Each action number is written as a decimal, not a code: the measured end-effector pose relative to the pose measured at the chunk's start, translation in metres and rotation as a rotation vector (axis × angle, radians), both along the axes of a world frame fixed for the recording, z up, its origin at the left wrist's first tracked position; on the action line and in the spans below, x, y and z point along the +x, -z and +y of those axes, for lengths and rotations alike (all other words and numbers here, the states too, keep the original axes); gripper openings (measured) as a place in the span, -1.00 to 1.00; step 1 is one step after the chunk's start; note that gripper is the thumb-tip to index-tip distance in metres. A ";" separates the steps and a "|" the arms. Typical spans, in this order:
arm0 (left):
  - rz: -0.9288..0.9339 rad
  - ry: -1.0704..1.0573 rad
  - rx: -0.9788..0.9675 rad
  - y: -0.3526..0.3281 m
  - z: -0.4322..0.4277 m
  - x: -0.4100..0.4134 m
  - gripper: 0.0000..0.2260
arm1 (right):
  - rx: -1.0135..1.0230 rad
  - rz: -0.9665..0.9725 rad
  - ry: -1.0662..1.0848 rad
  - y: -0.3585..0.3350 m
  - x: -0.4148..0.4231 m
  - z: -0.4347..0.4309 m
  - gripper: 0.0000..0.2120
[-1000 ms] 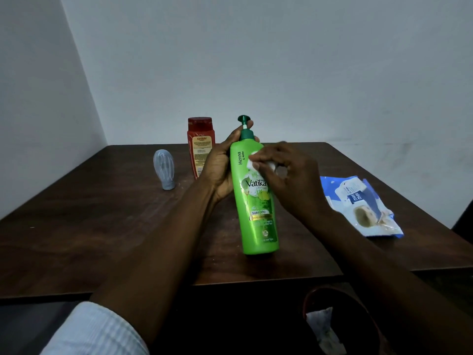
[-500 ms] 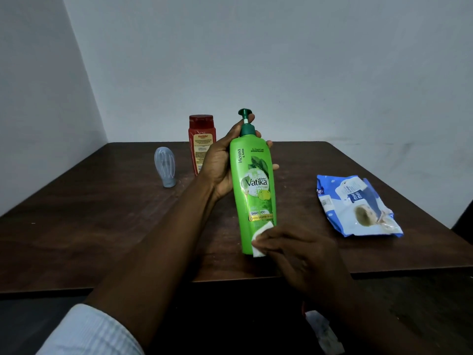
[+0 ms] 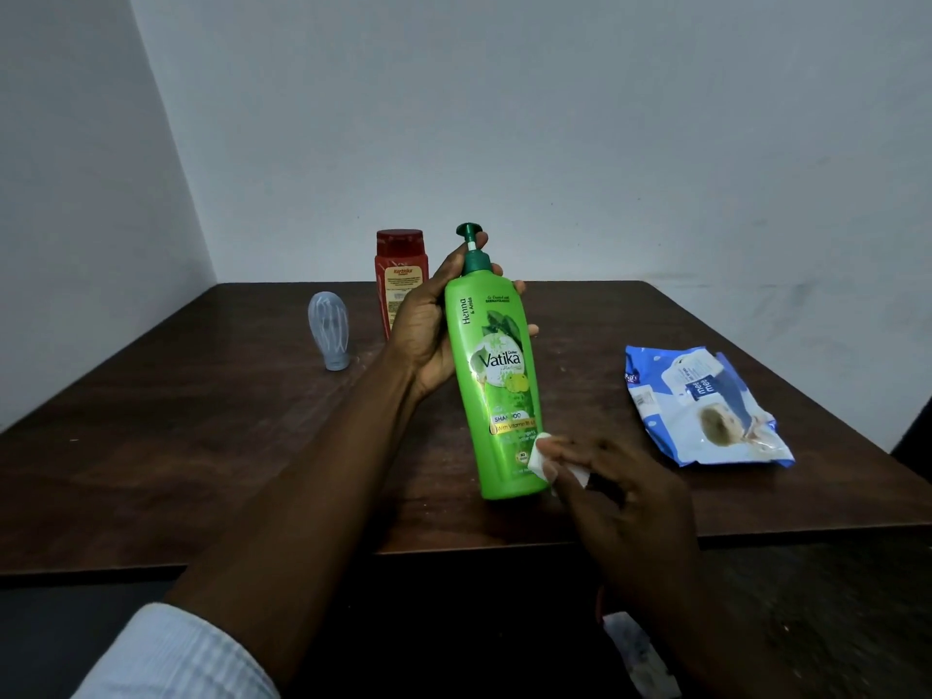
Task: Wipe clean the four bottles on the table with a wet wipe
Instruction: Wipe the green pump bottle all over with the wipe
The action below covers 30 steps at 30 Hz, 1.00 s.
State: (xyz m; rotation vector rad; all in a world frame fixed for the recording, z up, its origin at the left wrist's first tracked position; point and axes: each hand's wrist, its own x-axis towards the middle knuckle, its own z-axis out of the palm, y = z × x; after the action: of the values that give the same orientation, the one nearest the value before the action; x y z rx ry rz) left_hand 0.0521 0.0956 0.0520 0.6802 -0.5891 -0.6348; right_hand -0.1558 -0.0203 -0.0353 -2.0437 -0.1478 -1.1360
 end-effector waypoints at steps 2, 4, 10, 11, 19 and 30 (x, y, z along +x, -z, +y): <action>-0.003 -0.010 0.000 0.001 0.001 0.000 -0.73 | -0.086 -0.028 0.030 0.006 -0.004 0.009 -0.84; -0.002 -0.020 0.002 0.002 0.001 0.000 -0.74 | -0.180 -0.049 0.026 0.009 -0.007 0.017 -0.83; -0.034 -0.025 0.019 -0.004 -0.001 -0.002 -0.75 | -0.331 -0.092 -0.043 0.013 0.000 0.025 -0.76; -0.044 -0.023 0.018 -0.005 -0.001 -0.003 -0.75 | -0.323 -0.100 -0.037 0.012 0.000 0.023 -0.74; -0.121 -0.064 0.091 -0.015 -0.005 -0.010 -0.75 | -0.315 -0.137 -0.038 -0.018 0.012 0.007 -0.81; -0.266 -0.115 0.218 -0.039 -0.009 -0.026 -0.73 | -0.238 -0.200 0.045 -0.131 0.082 -0.011 -0.85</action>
State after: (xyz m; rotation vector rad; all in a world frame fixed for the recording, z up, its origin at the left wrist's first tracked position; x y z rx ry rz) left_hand 0.0262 0.0864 0.0909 1.0057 -0.7271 -0.5077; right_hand -0.0742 -0.0317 0.0960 -2.1438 -0.3521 -1.4074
